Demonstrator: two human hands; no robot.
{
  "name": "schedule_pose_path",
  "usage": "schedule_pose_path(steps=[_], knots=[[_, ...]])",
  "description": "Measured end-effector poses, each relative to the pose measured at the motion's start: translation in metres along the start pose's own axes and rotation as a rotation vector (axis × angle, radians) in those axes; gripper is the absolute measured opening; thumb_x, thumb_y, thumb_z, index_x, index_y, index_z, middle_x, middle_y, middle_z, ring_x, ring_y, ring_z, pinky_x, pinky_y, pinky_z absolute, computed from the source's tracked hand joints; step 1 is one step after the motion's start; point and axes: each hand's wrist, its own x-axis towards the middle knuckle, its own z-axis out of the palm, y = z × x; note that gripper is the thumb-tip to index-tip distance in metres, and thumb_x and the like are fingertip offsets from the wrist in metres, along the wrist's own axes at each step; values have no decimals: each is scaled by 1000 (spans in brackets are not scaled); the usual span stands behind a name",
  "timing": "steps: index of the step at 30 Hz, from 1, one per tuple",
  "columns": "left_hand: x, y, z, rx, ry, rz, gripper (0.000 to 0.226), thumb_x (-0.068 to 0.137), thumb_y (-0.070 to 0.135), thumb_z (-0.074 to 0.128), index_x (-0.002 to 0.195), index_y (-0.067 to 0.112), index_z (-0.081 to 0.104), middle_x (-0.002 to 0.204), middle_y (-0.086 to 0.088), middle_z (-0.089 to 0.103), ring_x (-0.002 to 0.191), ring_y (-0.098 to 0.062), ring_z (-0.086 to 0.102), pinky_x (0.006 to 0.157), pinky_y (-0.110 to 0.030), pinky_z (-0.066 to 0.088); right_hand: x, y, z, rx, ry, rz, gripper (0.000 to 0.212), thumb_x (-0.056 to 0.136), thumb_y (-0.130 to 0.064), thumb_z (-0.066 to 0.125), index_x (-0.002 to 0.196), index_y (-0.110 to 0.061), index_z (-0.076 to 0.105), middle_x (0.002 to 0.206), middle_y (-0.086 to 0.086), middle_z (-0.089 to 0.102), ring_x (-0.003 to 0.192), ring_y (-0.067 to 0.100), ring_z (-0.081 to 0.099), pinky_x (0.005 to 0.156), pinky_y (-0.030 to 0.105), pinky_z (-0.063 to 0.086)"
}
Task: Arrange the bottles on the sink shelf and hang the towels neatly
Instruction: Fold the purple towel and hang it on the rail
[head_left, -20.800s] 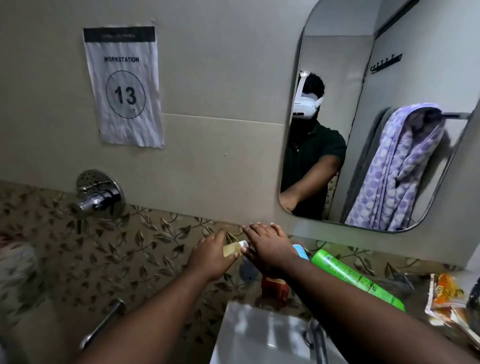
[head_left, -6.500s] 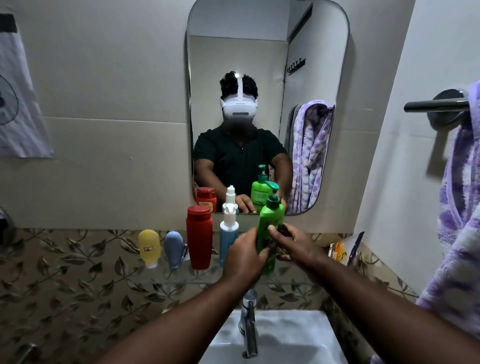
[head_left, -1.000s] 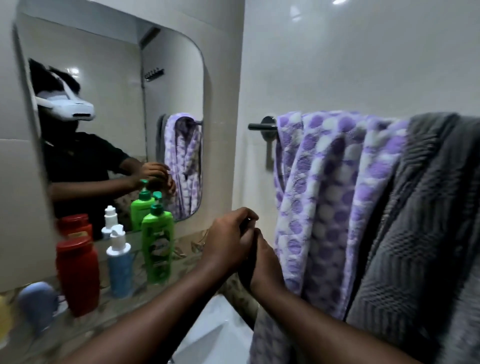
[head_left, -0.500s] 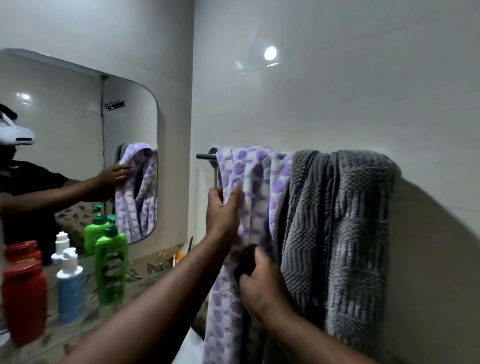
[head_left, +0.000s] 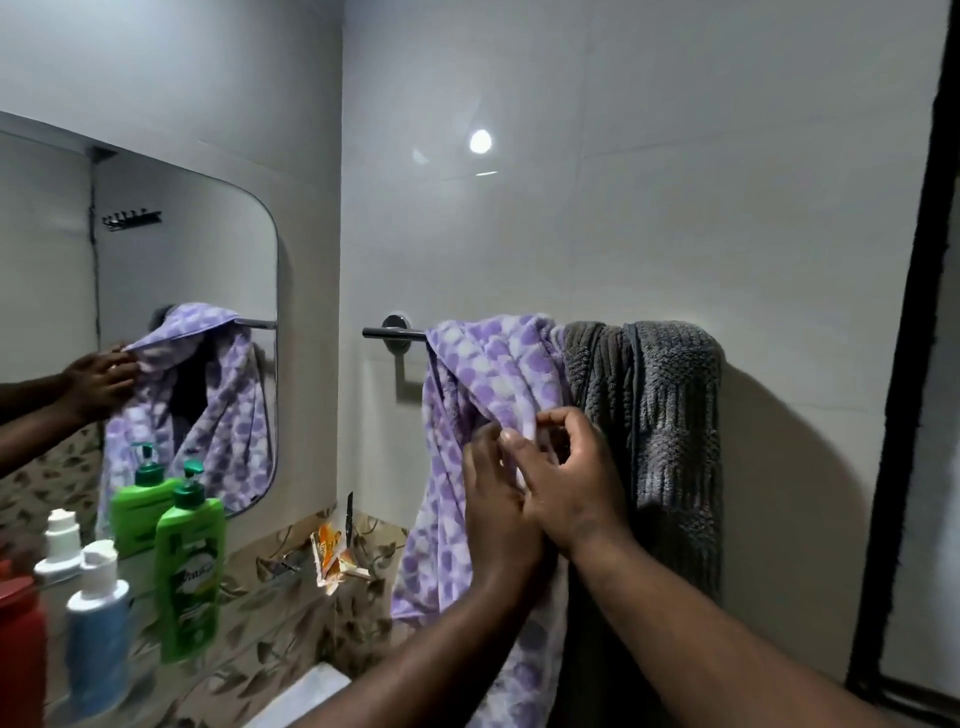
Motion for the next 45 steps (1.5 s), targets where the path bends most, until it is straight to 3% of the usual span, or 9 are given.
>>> schedule_pose_path(steps=[5, 8, 12, 16, 20, 25, 30, 38, 45], knots=[[-20, -4, 2, -295, -120, 15, 49, 88, 21, 65, 132, 32, 48, 121, -3, 62, 108, -21, 63, 92, -40, 55, -5, 1, -16, -149, -13, 106, 51, 72, -64, 72, 104, -26, 61, 103, -2, 67, 91, 17, 67, 84, 36, 56], [-39, 2, 5, -419, -196, 17, 36, 83, 20, 63, 115, 33, 55, 108, -2, 61, 95, -17, 62, 83, -38, 54, -9, 6, -24, -149, -12, 203, 52, 65, -69, 60, 97, -27, 60, 92, -2, 73, 83, 20, 70, 78, 39, 58], [-59, 7, 10, -339, -363, 150, 21, 84, 26, 53, 105, 23, 57, 102, 4, 51, 94, -15, 56, 85, -40, 51, -15, 15, -40, -188, 55, 205, 29, 79, -48, 61, 89, -21, 62, 78, 1, 72, 78, 29, 69, 73, 42, 55], [-46, 9, 5, -291, -506, 265, 26, 79, 0, 55, 97, 15, 65, 95, 4, 54, 89, -10, 55, 77, -26, 46, -25, 13, -59, -237, 112, 144, 24, 93, -40, 55, 94, -17, 62, 82, 1, 68, 83, 27, 65, 76, 39, 49], [-25, 16, 0, -178, -414, 512, 29, 83, -3, 57, 97, 19, 70, 95, 3, 58, 87, -17, 61, 75, -35, 52, -37, 14, -76, -281, 201, 58, 35, 95, -43, 43, 95, -16, 65, 87, 6, 72, 85, 30, 66, 74, 40, 49], [6, 28, 6, 87, -232, 639, 32, 91, 9, 65, 122, 15, 68, 122, -5, 59, 109, -25, 58, 93, -34, 50, -52, 9, -102, -325, 225, -6, 36, 100, -43, 41, 102, -16, 65, 84, -6, 71, 82, 21, 65, 71, 36, 48], [14, 41, 13, 294, -136, 825, 34, 88, 16, 70, 121, 18, 64, 119, -10, 62, 102, -32, 59, 86, -40, 49, -64, 4, -129, -375, 209, -26, 40, 98, -45, 39, 102, -14, 65, 86, -6, 71, 85, 20, 67, 76, 40, 53], [27, 48, 11, 472, -75, 775, 34, 77, 14, 60, 110, 15, 65, 118, -10, 64, 106, -36, 58, 92, -47, 48, -86, 4, -155, -382, 213, -131, 28, 97, -36, 42, 80, -20, 57, 84, -7, 55, 79, 8, 56, 73, 36, 45], [35, 49, 9, 442, -86, 688, 27, 77, 2, 68, 101, 14, 62, 105, -5, 66, 99, -31, 58, 88, -43, 44, -100, 9, -179, -298, 310, -147, 30, 93, -25, 43, 108, -30, 69, 98, -12, 60, 92, 2, 59, 83, 10, 43]])
